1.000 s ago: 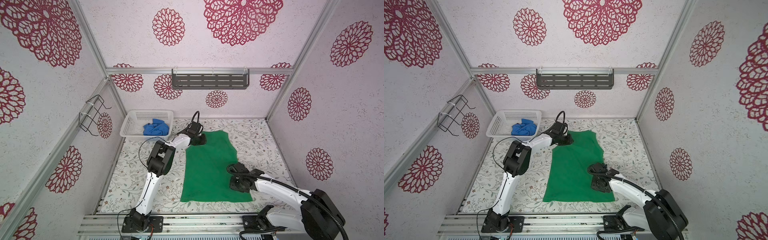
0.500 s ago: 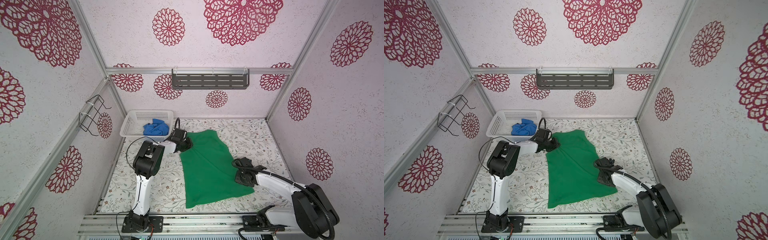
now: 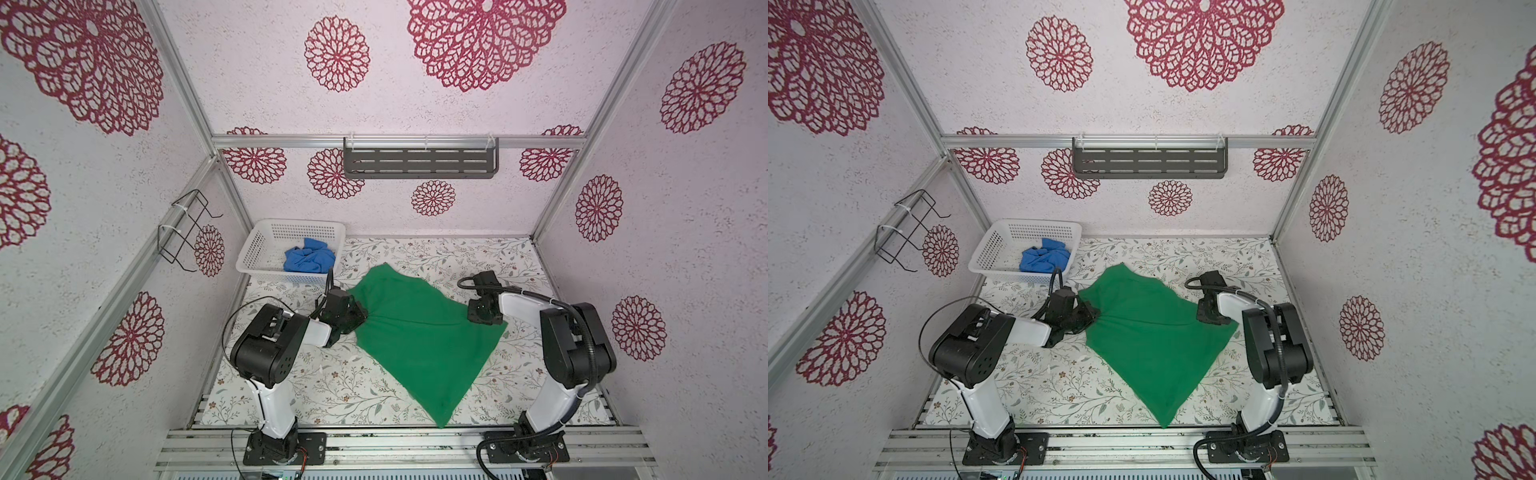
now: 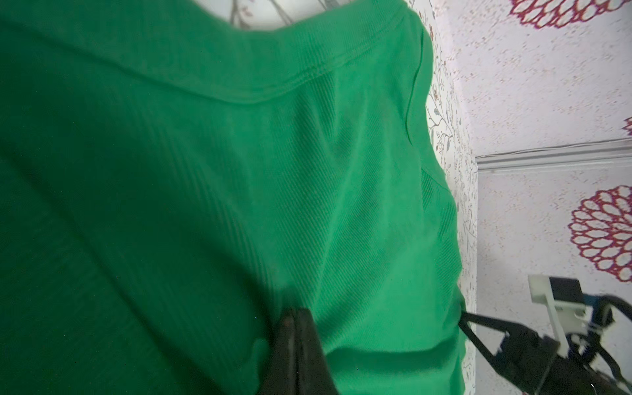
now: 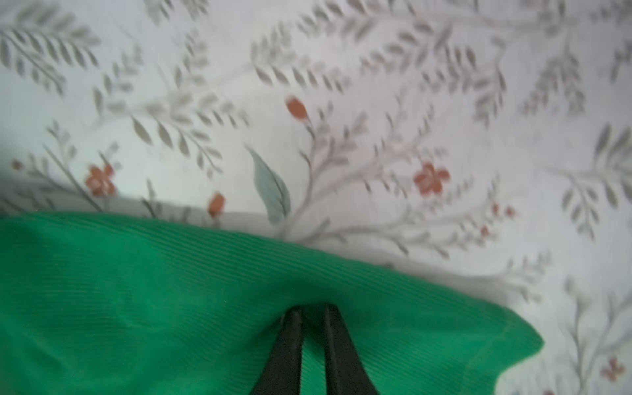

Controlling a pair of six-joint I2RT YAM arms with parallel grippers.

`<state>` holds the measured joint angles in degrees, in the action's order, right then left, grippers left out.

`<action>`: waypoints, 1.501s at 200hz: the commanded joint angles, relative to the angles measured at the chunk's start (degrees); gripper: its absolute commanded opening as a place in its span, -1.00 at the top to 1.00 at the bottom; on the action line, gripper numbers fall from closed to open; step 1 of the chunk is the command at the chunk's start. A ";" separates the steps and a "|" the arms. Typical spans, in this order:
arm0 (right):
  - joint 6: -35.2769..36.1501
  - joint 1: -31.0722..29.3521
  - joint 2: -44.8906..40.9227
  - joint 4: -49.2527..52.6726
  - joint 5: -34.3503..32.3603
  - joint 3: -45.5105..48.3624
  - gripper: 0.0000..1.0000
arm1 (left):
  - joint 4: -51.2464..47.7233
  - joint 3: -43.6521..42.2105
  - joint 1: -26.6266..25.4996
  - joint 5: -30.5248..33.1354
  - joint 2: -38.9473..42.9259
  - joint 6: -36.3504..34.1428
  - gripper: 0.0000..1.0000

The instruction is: Fold and stack the tank tops

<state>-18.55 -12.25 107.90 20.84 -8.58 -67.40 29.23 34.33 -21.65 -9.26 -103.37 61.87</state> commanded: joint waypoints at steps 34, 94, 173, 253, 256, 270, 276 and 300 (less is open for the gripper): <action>8.13 1.70 8.90 2.91 9.36 -19.04 0.55 | -3.21 -19.86 -0.94 7.48 9.37 10.47 1.00; 2.95 1.48 -11.56 9.73 10.70 -11.59 0.39 | -32.09 -9.92 -4.54 12.16 32.34 2.80 0.52; -9.76 -6.96 -21.68 1.68 10.66 12.26 0.51 | -42.89 24.99 -1.50 6.63 13.11 -23.04 0.52; -16.23 -8.87 -24.49 -4.63 8.82 26.01 0.63 | -39.96 40.63 -2.90 -4.26 -13.67 -23.16 0.59; -16.06 -8.78 -24.50 -4.35 8.46 26.12 0.63 | -39.51 40.06 -2.77 -4.25 -14.08 -22.60 0.59; -15.02 -8.33 -24.16 -3.53 6.73 26.44 0.64 | -37.77 37.77 -1.51 -4.01 -15.35 -20.38 0.61; -14.57 -7.99 -23.85 -3.51 6.44 26.59 0.64 | -36.75 36.49 -0.81 -4.01 -15.67 -19.40 0.62; -12.62 -6.03 -21.13 -4.85 6.73 26.16 0.64 | -32.64 30.48 1.56 -3.28 -15.16 -16.01 0.64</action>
<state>-32.77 -20.25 85.06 16.73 1.06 -40.91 -5.87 70.50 -22.70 -13.39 -117.95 41.93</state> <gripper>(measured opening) 0.178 0.184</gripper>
